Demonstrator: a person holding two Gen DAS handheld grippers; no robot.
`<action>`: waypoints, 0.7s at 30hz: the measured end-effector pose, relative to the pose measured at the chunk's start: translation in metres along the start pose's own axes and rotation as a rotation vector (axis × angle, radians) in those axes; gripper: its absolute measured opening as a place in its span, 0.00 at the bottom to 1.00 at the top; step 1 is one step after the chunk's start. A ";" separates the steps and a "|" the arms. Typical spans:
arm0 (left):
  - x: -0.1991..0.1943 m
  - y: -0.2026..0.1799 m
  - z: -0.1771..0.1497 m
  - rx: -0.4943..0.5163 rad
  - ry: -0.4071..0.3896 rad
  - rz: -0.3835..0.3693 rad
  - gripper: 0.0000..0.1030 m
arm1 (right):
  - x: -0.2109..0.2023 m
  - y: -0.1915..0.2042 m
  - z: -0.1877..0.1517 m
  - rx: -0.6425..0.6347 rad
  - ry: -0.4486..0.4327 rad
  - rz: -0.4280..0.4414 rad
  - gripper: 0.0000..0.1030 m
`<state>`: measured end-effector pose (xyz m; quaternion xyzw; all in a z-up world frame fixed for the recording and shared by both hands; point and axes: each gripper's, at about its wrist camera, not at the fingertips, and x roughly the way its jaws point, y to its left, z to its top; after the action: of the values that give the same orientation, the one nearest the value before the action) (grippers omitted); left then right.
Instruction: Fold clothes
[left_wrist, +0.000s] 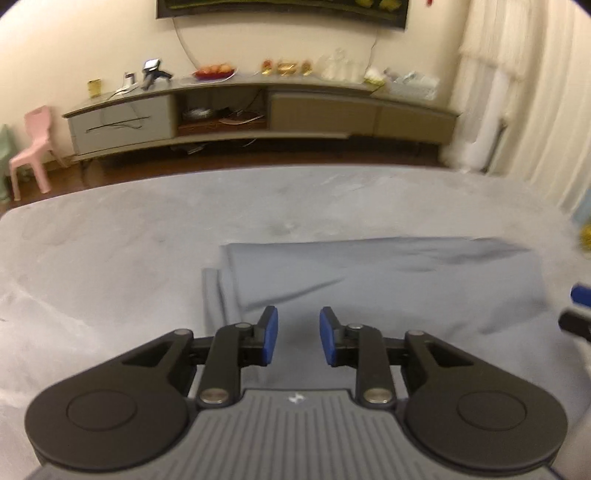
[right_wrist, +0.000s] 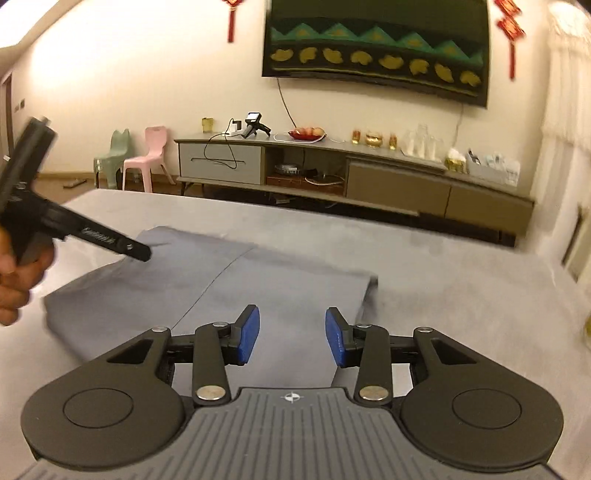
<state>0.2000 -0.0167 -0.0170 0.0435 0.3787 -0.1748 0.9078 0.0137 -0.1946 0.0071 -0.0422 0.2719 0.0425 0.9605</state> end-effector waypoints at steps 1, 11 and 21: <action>-0.005 0.002 -0.003 -0.006 -0.005 -0.004 0.26 | 0.023 -0.010 0.003 -0.010 0.050 -0.018 0.40; -0.049 0.019 -0.045 -0.051 -0.017 -0.021 0.25 | -0.030 -0.040 -0.007 0.081 0.001 0.042 0.36; -0.096 0.001 -0.095 -0.114 0.001 0.106 0.48 | -0.067 -0.028 -0.039 0.248 0.071 0.040 0.93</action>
<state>0.0737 0.0320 -0.0167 0.0119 0.3857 -0.1048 0.9166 -0.0605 -0.2301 0.0108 0.0811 0.3097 0.0262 0.9470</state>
